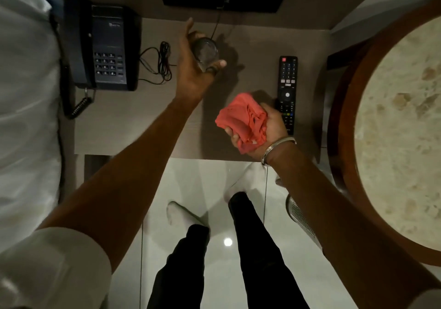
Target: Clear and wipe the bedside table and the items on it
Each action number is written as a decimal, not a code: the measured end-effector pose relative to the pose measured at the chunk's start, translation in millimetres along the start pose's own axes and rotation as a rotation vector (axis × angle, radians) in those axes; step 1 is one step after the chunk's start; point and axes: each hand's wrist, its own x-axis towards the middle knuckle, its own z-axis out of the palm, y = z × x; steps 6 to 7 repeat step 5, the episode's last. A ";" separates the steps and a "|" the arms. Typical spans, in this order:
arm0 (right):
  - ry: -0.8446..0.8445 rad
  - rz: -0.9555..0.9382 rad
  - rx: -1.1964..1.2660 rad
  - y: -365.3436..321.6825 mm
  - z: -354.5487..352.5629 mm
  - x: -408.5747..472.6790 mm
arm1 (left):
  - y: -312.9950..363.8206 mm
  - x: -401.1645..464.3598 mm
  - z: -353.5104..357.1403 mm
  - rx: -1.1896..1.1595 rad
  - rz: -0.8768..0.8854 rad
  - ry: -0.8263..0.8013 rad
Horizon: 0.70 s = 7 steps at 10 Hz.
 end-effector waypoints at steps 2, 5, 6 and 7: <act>0.145 -0.161 -0.019 -18.3 3.6 -8.5 | 6.1 -4.9 7.8 0.330 0.080 0.006; 1.241 -1.001 -1.456 -67.0 -62.4 -137.2 | 89.6 -108.5 53.1 0.670 0.407 -0.182; 1.241 -1.001 -1.456 -67.0 -62.4 -137.2 | 89.6 -108.5 53.1 0.670 0.407 -0.182; 1.241 -1.001 -1.456 -67.0 -62.4 -137.2 | 89.6 -108.5 53.1 0.670 0.407 -0.182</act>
